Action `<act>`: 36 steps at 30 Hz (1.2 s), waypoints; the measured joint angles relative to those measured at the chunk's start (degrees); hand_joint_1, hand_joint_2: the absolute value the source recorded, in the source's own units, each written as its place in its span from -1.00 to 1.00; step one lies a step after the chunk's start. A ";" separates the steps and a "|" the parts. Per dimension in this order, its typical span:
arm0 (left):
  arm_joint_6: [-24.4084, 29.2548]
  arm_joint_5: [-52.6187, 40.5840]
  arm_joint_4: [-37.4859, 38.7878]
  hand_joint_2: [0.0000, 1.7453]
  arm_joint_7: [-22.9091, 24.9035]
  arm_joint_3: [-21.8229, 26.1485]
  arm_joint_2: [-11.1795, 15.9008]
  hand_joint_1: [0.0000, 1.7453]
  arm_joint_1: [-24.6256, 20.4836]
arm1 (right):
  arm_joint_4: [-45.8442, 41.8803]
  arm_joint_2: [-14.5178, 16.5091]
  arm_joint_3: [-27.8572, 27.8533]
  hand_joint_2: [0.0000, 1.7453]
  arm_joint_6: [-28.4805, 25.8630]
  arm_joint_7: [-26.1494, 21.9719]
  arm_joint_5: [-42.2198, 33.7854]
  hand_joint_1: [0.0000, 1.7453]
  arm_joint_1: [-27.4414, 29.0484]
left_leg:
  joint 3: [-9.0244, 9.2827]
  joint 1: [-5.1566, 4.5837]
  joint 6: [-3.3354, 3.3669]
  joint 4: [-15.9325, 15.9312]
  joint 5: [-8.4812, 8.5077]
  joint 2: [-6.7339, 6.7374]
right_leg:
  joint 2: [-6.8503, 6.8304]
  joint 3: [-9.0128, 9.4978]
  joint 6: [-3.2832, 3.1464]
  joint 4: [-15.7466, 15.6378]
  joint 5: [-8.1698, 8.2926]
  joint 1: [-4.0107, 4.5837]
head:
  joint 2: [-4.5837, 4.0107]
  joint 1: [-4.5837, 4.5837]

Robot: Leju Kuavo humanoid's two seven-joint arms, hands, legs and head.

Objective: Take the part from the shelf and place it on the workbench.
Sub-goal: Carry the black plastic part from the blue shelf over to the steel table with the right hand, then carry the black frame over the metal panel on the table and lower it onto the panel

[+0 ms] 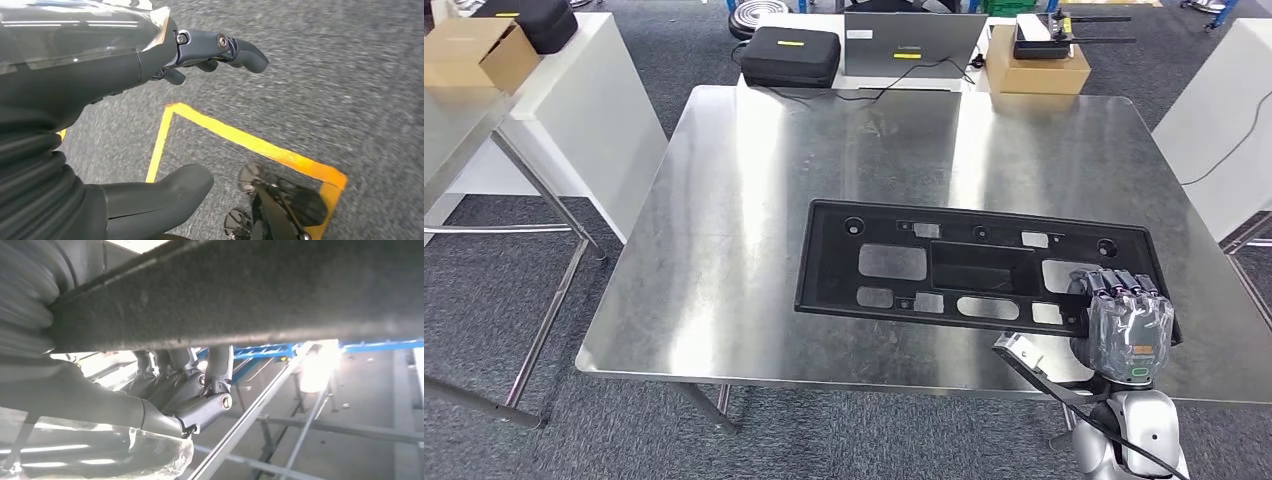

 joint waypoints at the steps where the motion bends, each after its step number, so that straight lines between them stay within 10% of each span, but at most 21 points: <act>1: -0.04 0.02 0.01 1.00 -0.01 0.00 0.10 -1.00 0.02 | 0.00 0.07 -0.01 1.00 0.00 0.01 0.07 1.00 -0.02 | 1.07 0.05 0.38 -3.68 2.43 -1.24 | 1.29 0.14 0.05 0.06 -0.19 0.11 | 0.00 0.02; 5: -0.17 0.09 -0.02 1.00 -0.08 0.00 0.24 -1.00 -0.06 | -0.02 0.19 -0.08 1.00 0.00 0.16 0.29 1.00 0.16 | 2.94 -0.20 1.09 -7.17 2.95 -1.23 | 3.28 -0.62 1.09 0.03 -0.36 -0.20 | 0.00 -0.07; 9: -0.64 0.10 -0.08 1.00 -0.31 0.00 0.36 -1.00 -0.11 | -0.09 0.16 -0.39 1.00 0.00 0.28 1.07 1.00 0.33 | 4.05 0.12 2.11 -8.10 3.08 1.39 | -2.18 -4.98 1.43 8.21 -4.10 -0.04 | 0.00 0.52; 12: -0.97 0.15 -0.08 1.00 -0.40 0.00 0.40 -1.00 -0.02 | -0.13 0.48 -0.71 1.00 0.00 0.26 2.33 1.00 0.74 | 4.18 0.17 2.16 -8.07 2.77 2.95 | -3.48 -9.65 2.12 16.44 -6.50 -0.64 | 0.00 0.75; 15: -1.29 0.20 -0.08 1.00 -0.46 0.00 0.43 -1.00 -0.06 | -0.13 0.70 -1.26 1.00 0.00 0.25 3.34 1.00 1.27 | 4.60 0.43 1.48 -7.94 2.33 3.79 | -4.41 -5.11 4.08 7.38 -2.45 -1.50 | 0.00 0.86; 18: -1.92 0.19 -0.08 1.00 -0.52 -0.03 0.71 -1.00 -0.08 | 0.10 0.69 -1.69 1.00 0.00 1.26 3.60 1.00 1.16 | 4.80 0.12 0.49 -7.52 1.66 4.04 | -5.37 -0.99 3.79 0.09 0.35 -1.51 | 0.00 0.92; 23: -3.93 -0.45 -0.08 1.00 -0.63 -0.58 1.44 -1.00 -0.25 | 7.71 -0.74 -1.92 1.00 0.00 5.17 4.39 1.00 -5.57 | 5.05 0.14 2.31 -7.77 1.79 4.30 | -4.70 -1.00 3.05 0.02 0.83 -1.13 | 0.00 0.34; 36: -5.12 -1.07 -0.08 1.00 -0.74 -1.75 2.11 -1.00 -0.71 | 29.88 -3.24 -2.53 1.00 0.00 8.19 8.12 1.00 -22.96 | 5.01 0.31 -0.18 -8.47 2.44 4.48 | -4.67 -1.30 2.62 0.15 0.93 -0.77 | 0.00 0.26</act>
